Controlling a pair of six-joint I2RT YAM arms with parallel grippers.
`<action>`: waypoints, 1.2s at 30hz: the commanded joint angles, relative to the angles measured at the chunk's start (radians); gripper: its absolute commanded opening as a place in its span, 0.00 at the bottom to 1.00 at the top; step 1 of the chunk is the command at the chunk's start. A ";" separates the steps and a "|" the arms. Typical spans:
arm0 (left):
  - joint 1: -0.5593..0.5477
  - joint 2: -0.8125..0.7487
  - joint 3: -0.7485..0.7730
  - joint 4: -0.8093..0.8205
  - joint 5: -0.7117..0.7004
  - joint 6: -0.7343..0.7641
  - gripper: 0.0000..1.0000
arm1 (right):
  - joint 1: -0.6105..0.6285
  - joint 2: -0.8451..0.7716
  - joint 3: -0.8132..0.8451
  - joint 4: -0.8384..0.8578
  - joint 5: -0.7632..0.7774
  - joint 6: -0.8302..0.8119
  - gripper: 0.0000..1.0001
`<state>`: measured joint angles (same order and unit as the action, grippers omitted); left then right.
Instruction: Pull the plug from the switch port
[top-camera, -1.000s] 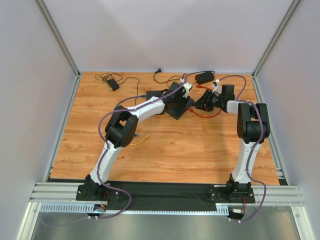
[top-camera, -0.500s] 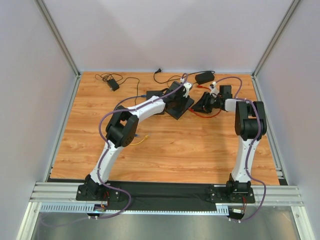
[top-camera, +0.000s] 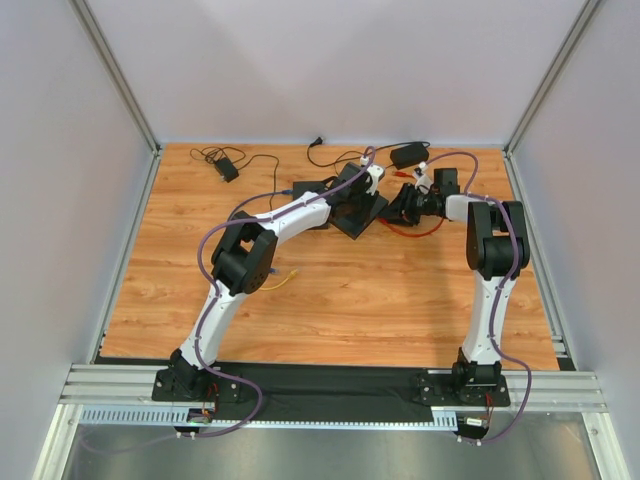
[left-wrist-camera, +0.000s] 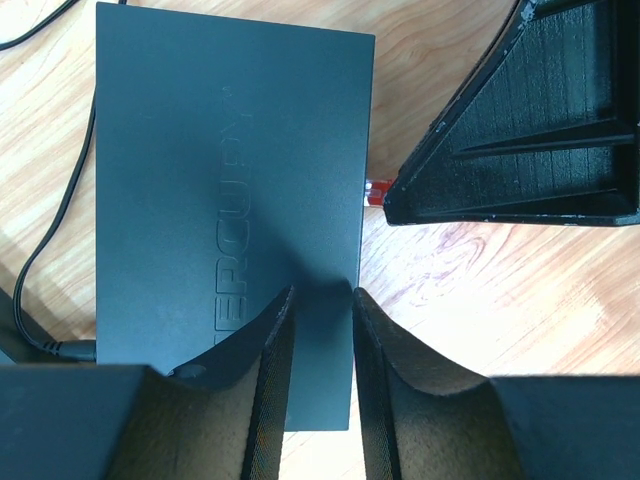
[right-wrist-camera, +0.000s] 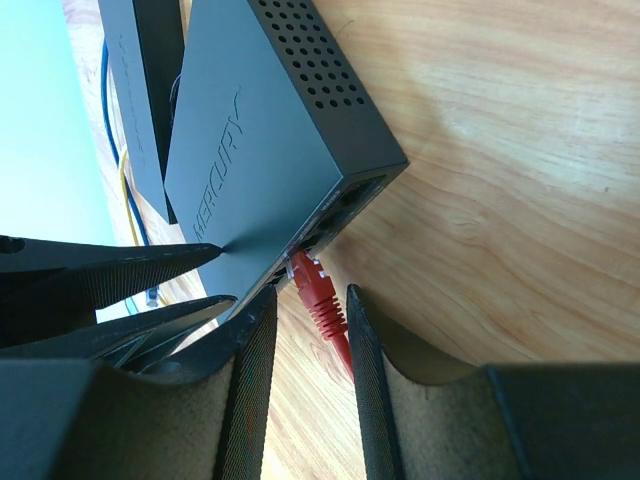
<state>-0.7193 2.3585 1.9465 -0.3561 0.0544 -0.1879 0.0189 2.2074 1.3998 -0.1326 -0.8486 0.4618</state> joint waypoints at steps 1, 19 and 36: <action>-0.003 0.016 0.032 -0.020 0.016 0.001 0.37 | 0.013 0.026 0.041 -0.006 -0.003 0.004 0.36; -0.002 0.019 0.031 -0.020 0.035 -0.001 0.36 | 0.012 0.047 0.084 -0.067 0.059 0.001 0.39; -0.002 0.022 0.060 -0.050 -0.010 0.039 0.54 | 0.026 0.063 0.111 -0.116 0.063 -0.020 0.14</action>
<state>-0.7197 2.3642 1.9610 -0.3637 0.0719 -0.1787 0.0257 2.2436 1.4872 -0.2089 -0.8013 0.4614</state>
